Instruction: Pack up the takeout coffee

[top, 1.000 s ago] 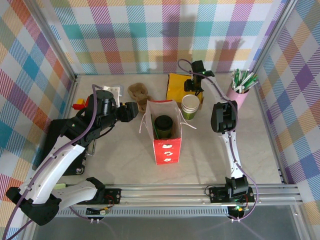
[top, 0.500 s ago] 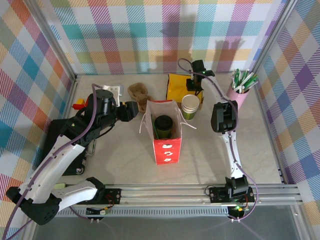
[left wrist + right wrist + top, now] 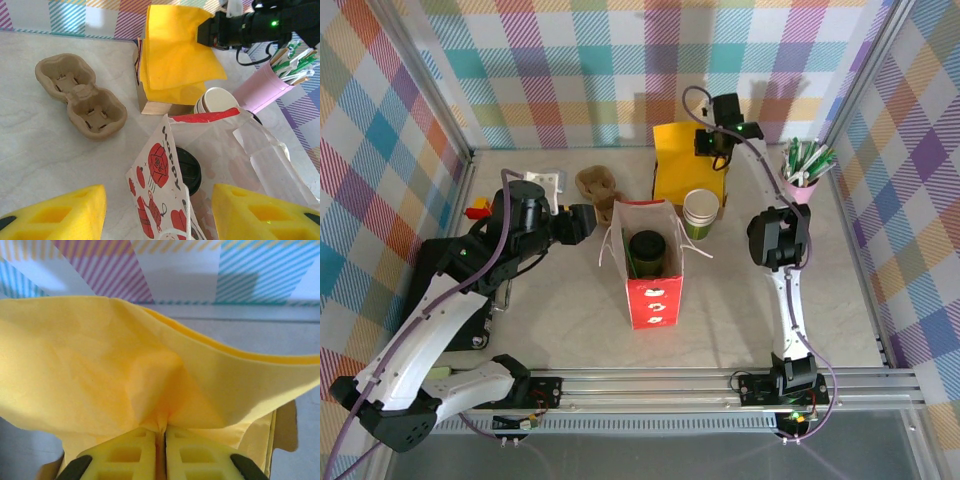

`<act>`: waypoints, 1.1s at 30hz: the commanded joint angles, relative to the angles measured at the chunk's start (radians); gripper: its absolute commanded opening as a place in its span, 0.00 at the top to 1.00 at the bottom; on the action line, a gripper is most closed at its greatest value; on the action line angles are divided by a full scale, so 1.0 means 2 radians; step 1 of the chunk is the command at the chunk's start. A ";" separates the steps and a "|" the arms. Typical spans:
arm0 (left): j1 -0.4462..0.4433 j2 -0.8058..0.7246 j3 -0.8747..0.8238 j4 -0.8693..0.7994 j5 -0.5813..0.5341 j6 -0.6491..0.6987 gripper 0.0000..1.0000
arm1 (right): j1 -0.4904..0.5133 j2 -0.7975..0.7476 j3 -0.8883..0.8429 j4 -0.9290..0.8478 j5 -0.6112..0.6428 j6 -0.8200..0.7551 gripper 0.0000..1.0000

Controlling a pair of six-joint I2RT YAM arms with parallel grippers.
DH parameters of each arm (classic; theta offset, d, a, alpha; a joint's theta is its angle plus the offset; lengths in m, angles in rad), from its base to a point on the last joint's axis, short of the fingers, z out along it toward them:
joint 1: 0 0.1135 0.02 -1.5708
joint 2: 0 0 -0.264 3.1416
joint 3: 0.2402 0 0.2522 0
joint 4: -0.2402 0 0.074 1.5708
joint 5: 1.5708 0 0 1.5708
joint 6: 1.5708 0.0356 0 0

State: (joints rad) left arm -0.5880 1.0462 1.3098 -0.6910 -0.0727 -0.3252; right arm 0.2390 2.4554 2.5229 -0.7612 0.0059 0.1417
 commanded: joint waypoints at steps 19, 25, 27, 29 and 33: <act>-0.014 0.029 0.014 0.018 0.036 -0.002 0.42 | 0.002 -0.243 0.006 -0.059 -0.276 0.082 1.00; -0.014 0.033 0.003 0.043 0.067 -0.010 0.42 | 0.029 -0.316 -0.057 -0.087 -0.311 0.113 1.00; -0.014 0.036 0.002 0.044 0.075 -0.014 0.42 | 0.041 -0.341 -0.086 -0.085 -0.318 0.132 1.00; -0.014 0.035 -0.004 0.047 0.077 -0.018 0.42 | 0.057 -0.365 -0.113 -0.085 -0.311 0.151 1.00; -0.014 0.031 -0.020 0.059 0.083 -0.025 0.42 | 0.094 -0.409 -0.174 -0.078 -0.289 0.191 1.00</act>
State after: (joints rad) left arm -0.6075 1.1156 1.2964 -0.6147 0.0647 -0.3523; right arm 0.3908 1.6985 2.2272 -0.9092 -0.5724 0.4374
